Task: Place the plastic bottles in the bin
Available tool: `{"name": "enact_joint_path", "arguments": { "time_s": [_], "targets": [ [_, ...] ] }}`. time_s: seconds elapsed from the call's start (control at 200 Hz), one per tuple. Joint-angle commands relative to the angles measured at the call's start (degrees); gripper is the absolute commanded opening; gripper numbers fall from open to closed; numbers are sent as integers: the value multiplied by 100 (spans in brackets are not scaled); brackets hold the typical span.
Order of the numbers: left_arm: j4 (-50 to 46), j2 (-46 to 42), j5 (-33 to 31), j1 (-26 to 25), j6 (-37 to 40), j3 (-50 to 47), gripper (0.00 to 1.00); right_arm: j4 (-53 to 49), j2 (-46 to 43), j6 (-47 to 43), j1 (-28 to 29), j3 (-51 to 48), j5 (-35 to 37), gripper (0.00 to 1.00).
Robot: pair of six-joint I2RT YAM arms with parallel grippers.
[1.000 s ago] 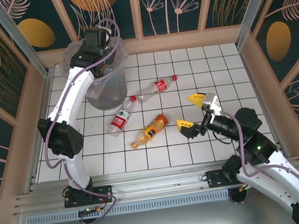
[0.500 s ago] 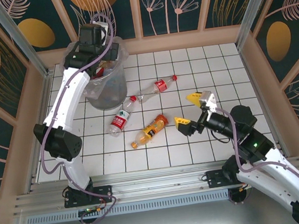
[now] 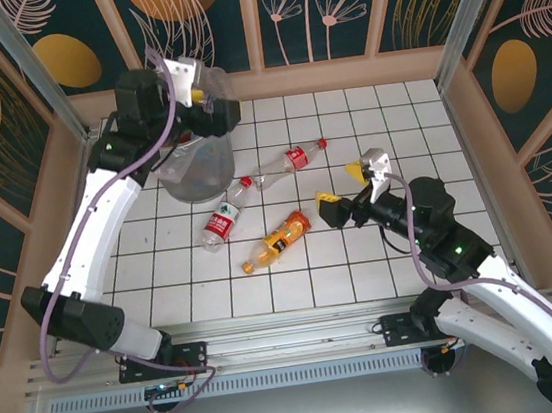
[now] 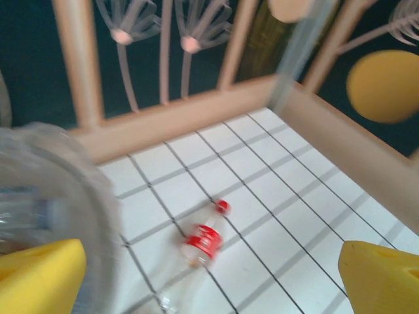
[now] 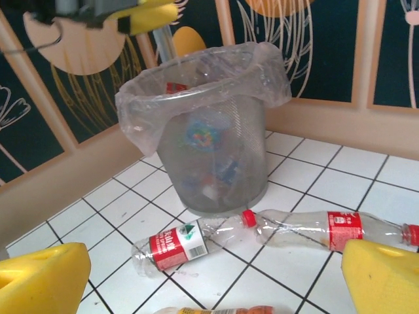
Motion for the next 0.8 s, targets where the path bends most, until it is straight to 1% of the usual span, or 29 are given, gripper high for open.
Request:
{"name": "enact_joint_path", "arguments": {
  "time_s": [0.0, 0.075, 0.15, 0.185, 0.24, 0.295, 0.41, 0.44, 0.475, 0.5, 0.686, 0.796],
  "targets": [
    [435, -259, 1063, -32, -21, -642, 99, -133, -18, 323, -40, 361, 262, 99],
    [316, -449, 1226, -65, 21, -996, 99, -276, -8, 405, -40, 486, 319, 99],
    [270, -666, 1203, -190, 2, -1344, 99, -559, 62, 519, -40, 747, 227, 99],
    [269, -767, 1133, -260, -30, -1527, 98, -627, 90, 695, -41, 863, 265, 99],
    [235, -892, 920, -403, -75, -1762, 98, -632, 113, 1139, -40, 1033, 525, 99],
    [156, -959, 677, -548, -135, -1984, 99, -615, 103, 1224, -41, 1138, 611, 99],
    [35, -1028, 213, -907, -252, -2525, 99, -812, 137, 883, -40, 1293, 883, 99],
    [24, -1042, 79, -989, -283, -2675, 99, -819, 137, 683, -40, 1310, 823, 99],
    [14, -1062, -53, -1079, -322, -2833, 99, -796, 113, 418, -31, 1299, 542, 99],
    [-2, -1064, -126, -1127, -347, -2946, 99, -809, 103, 316, -33, 1309, 475, 99],
    [-147, -1003, -633, -1463, -483, -3489, 98, -1219, 105, 478, -23, 1490, 906, 99],
    [-282, -746, -922, -1712, -477, -3670, 99, -1522, 186, 479, -23, 1563, 825, 99]
  ]
}}
